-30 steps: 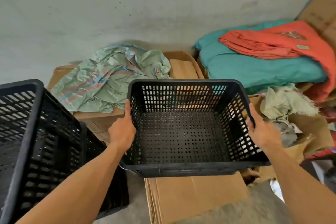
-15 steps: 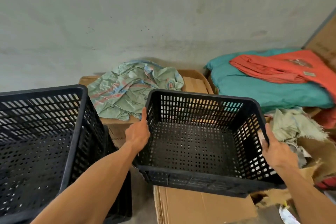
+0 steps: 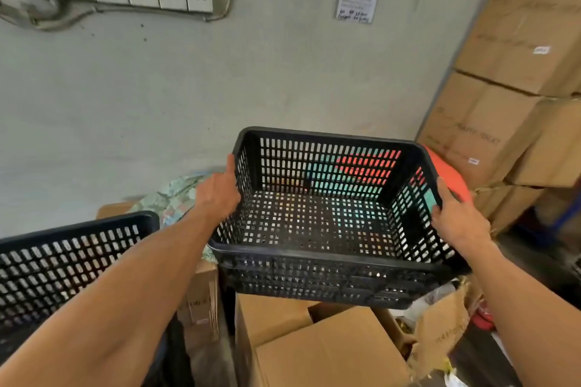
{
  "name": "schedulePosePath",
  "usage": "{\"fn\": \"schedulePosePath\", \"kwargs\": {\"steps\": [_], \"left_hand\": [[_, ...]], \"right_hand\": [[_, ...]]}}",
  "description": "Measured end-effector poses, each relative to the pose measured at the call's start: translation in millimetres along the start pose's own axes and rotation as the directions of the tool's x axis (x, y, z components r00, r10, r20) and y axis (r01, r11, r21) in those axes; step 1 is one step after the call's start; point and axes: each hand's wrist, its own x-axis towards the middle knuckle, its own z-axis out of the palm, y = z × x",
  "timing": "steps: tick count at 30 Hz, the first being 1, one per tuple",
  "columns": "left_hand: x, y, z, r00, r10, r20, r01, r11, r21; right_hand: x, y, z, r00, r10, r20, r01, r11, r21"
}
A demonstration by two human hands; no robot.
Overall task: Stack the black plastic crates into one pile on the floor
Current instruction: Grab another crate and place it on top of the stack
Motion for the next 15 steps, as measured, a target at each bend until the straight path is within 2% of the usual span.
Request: {"fn": "schedulePosePath", "kwargs": {"steps": [5,11,15], "left_hand": [[5.9,-17.6,-95.2,0.988,0.053,-0.145,-0.050,0.998,0.022],[-1.7,-62.1,-192.9,0.954,0.057,-0.295,-0.047,0.998,0.041],[-15.4,-106.5,-250.3,0.942,0.028,-0.336,-0.001,0.997,0.079]], "right_hand": [[-9.8,-41.6,-69.4,0.991,-0.040,-0.130,0.049,0.997,0.064],[-17.1,-106.6,-132.8,0.987,-0.064,-0.150,0.079,0.992,0.096],[-25.2,-163.2,-167.6,0.975,-0.138,-0.175,0.154,0.985,0.078]]}}
